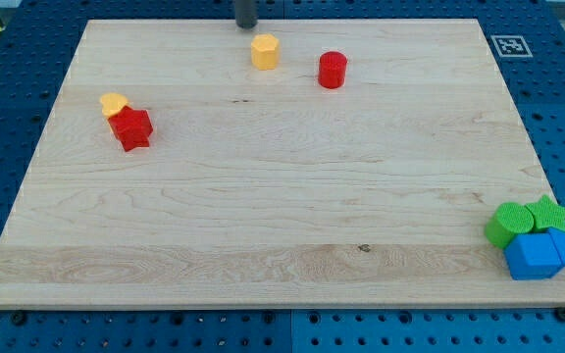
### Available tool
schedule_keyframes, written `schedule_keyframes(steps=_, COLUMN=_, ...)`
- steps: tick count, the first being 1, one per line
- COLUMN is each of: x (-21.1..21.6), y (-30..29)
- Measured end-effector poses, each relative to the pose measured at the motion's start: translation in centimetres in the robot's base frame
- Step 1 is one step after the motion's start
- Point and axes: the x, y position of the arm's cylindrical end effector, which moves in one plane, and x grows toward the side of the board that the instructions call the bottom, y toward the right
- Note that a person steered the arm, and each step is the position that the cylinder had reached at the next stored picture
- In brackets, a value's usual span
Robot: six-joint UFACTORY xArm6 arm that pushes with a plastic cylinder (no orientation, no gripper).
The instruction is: Slide the yellow hexagon to the center
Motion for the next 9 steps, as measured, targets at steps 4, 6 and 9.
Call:
schedule_keyframes(steps=4, x=11.9, y=2.3)
schedule_keyframes(steps=6, x=12.0, y=2.5)
schedule_keyframes(steps=9, x=8.2, y=3.9)
